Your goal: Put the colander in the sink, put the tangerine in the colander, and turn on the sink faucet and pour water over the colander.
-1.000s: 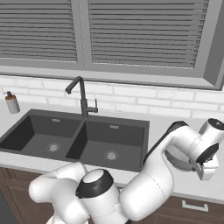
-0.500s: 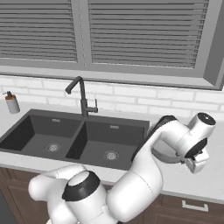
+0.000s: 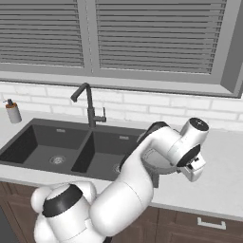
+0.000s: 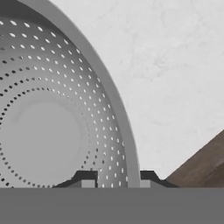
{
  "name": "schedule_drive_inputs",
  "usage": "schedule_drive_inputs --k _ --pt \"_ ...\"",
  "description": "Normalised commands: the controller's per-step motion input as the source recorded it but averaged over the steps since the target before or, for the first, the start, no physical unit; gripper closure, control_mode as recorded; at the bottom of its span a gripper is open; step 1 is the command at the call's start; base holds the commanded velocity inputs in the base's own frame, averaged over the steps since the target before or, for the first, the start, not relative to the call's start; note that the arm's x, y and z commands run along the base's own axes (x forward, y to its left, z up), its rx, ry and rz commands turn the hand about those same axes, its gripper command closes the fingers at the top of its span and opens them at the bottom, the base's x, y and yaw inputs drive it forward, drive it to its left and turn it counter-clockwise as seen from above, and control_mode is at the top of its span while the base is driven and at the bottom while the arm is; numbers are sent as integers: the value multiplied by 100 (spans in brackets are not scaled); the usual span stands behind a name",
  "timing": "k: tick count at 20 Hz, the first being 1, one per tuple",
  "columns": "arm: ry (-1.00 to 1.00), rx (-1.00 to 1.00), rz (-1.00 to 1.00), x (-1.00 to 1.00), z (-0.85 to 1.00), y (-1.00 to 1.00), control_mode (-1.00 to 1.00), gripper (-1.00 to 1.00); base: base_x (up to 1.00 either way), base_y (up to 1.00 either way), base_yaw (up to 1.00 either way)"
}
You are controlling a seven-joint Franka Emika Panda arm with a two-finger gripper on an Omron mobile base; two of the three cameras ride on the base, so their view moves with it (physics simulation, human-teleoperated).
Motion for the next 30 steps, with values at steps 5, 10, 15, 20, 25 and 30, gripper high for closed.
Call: schedule_drive_inputs --k 5,10,15,20,25,30 --pt "0 -3 21 0 14 53 -100 100 0 0 0" --pt "0 -4 16 7 7 52 -100 100 0 0 0" --pt "3 -9 4 22 1 59 -100 100 0 0 0" --pt "6 -9 0 34 0 60 -100 100 0 0 0" --pt "4 -5 0 35 0 42 -100 100 0 0 0" --pt "2 -1 1 30 0 21 -100 100 0 0 0"
